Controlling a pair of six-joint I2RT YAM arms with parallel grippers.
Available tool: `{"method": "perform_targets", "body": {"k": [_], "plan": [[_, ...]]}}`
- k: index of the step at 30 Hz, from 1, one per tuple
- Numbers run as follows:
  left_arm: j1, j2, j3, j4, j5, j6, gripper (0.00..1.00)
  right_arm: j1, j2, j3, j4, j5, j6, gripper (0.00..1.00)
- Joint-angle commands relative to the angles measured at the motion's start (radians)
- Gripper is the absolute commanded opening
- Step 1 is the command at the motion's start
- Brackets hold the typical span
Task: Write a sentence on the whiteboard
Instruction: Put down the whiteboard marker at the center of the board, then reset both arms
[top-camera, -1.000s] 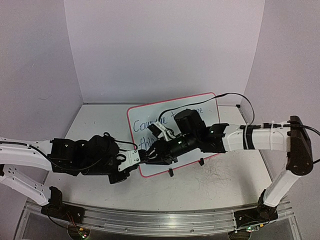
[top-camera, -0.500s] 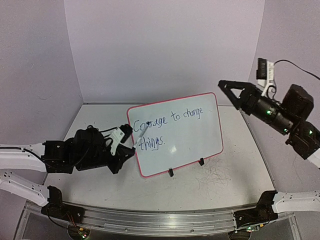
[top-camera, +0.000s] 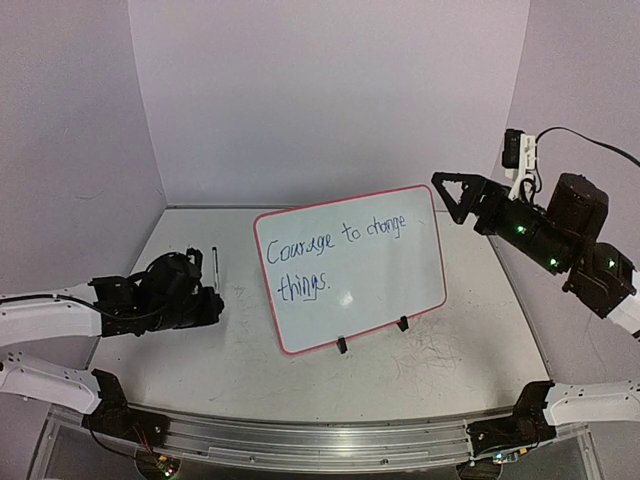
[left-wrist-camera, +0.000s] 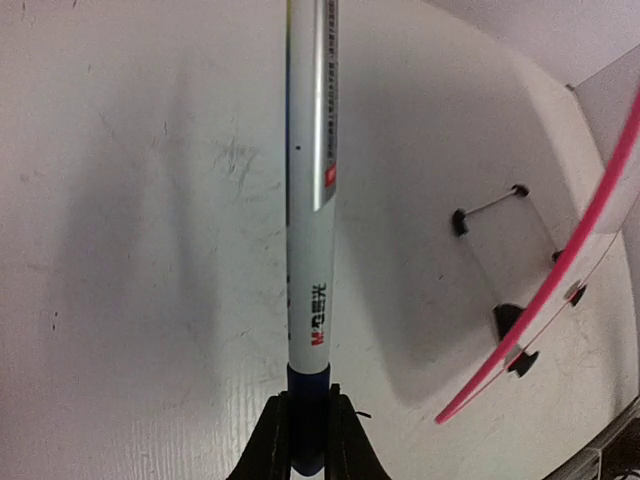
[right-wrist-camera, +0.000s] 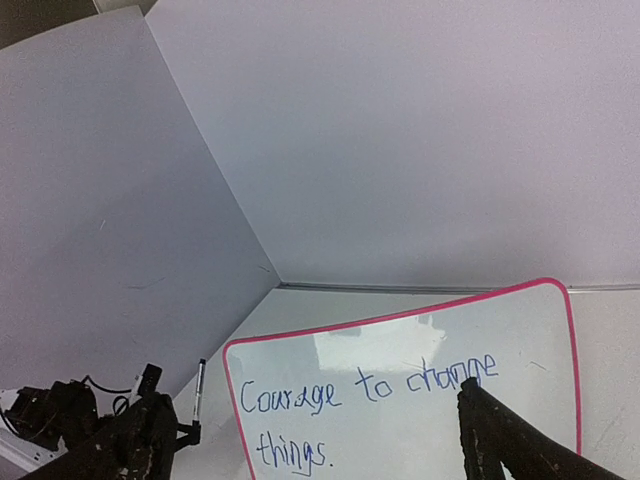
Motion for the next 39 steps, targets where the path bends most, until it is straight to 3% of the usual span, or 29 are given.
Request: {"method": "perform_targets", "body": {"k": [1, 9, 15, 18, 25, 30, 35, 39], "plan": [[0.015, 0.085, -0.033, -0.044, 0.135, -0.079, 0.00, 0.002, -0.049, 0.001, 0.021, 0.011, -0.006, 0.98], [0.015, 0.299, -0.057, 0.016, 0.160, -0.111, 0.06, 0.002, -0.084, -0.013, 0.016, 0.034, -0.017, 0.98], [0.015, 0.345, -0.092, 0.050, 0.157, -0.146, 0.11, 0.002, -0.108, -0.019, 0.016, 0.031, -0.014, 0.98], [0.015, 0.330, -0.098, 0.051, 0.141, -0.152, 0.29, 0.002, -0.110, -0.030, 0.016, 0.042, -0.017, 0.98], [0.020, 0.216, -0.018, -0.025, 0.048, -0.094, 0.57, 0.002, -0.111, -0.045, -0.007, 0.113, -0.036, 0.98], [0.093, 0.064, 0.174, -0.107, -0.090, 0.070, 0.78, 0.001, -0.083, -0.033, -0.053, 0.303, -0.073, 0.98], [0.159, -0.063, 0.375, 0.075, -0.088, 0.366, 0.97, -0.093, -0.041, 0.027, -0.123, 0.405, -0.098, 0.98], [0.159, -0.058, 0.537, 0.169, -0.052, 0.528, 1.00, -0.143, -0.094, 0.084, -0.194, 0.441, -0.087, 0.98]]}}
